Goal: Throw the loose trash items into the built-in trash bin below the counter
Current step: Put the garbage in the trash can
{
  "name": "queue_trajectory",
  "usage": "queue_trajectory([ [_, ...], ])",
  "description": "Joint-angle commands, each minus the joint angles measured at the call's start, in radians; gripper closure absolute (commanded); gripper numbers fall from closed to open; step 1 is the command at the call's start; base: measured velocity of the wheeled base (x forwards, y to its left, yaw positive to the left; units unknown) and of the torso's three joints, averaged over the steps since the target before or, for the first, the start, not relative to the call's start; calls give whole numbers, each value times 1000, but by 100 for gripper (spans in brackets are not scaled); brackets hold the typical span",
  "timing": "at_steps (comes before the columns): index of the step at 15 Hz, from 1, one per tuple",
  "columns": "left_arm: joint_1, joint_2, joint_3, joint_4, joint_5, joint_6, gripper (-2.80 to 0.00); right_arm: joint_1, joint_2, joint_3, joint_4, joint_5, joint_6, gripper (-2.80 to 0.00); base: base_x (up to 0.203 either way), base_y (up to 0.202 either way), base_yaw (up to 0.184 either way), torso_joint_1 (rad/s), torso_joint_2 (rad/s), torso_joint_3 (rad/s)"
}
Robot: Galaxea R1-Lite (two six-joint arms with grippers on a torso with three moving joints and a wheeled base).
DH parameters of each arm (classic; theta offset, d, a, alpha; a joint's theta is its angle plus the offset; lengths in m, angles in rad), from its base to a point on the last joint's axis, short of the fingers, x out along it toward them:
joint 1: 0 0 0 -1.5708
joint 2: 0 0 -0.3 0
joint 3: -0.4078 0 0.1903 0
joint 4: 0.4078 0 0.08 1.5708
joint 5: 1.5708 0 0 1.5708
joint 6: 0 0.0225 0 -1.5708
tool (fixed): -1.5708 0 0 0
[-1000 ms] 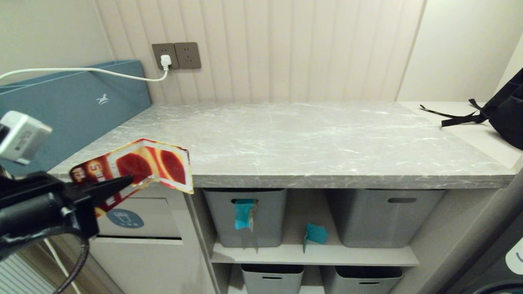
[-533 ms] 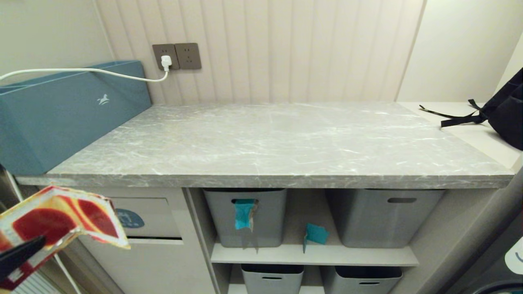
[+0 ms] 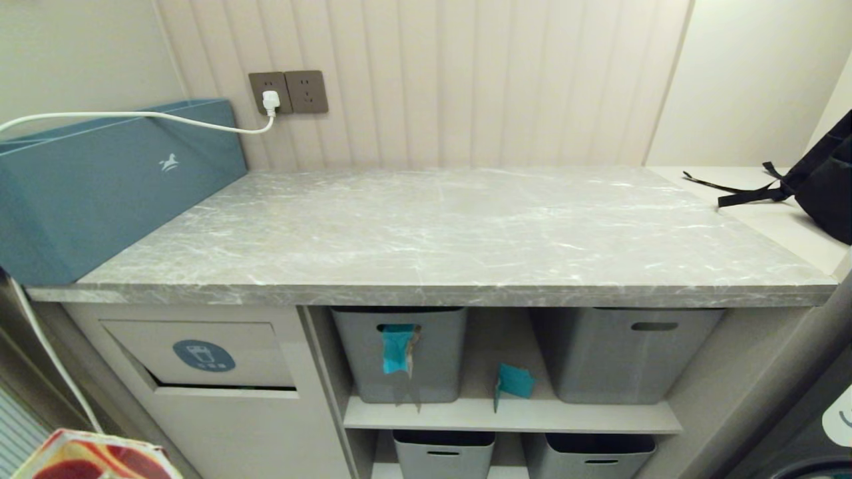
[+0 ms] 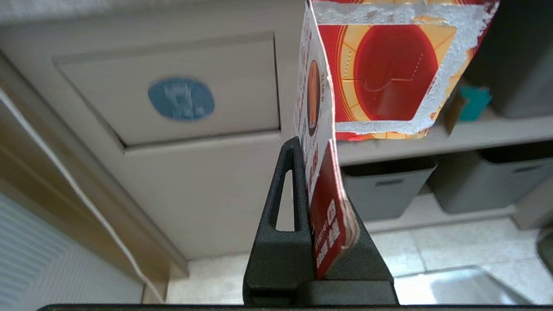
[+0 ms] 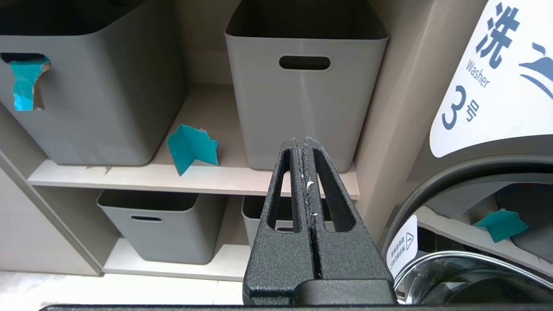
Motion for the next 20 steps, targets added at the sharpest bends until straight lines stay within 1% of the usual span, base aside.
queue_trajectory([
  [1, -32, -82, 85, -20, 25, 5, 0, 0, -2, 0, 0, 0, -1, 0, 0, 0, 0, 0, 0, 0],
  [3, -54, -224, 130, -21, 47, 8, 0, 0, -2, 0, 0, 0, 0, 0, 0, 0, 0, 0, 0, 0],
  [4, -61, -269, 143, -20, 59, 4, 0, 0, -2, 0, 0, 0, -1, 0, 0, 0, 0, 0, 0, 0],
  [5, -65, -292, 153, -23, 88, -12, 0, 0, -2, 0, 0, 0, -1, 0, 0, 0, 0, 0, 0, 0],
  [6, -65, -295, 176, -18, 135, -17, 0, 0, -2, 0, 0, 0, 0, 0, 0, 0, 0, 0, 0, 0],
  [7, -64, -296, 184, -15, 166, -61, 0, 0, -2, 0, 0, 0, -1, 0, 0, 0, 0, 0, 0, 0],
  [18, -64, -296, 185, -17, 163, -52, 0, 0, -2, 0, 0, 0, -3, 0, 0, 0, 0, 0, 0, 0],
  [20, -64, -296, 185, -17, 163, -51, 0, 0, 0, 0, 0, 0, -5, 0, 0, 0, 0, -79, 190, 126],
])
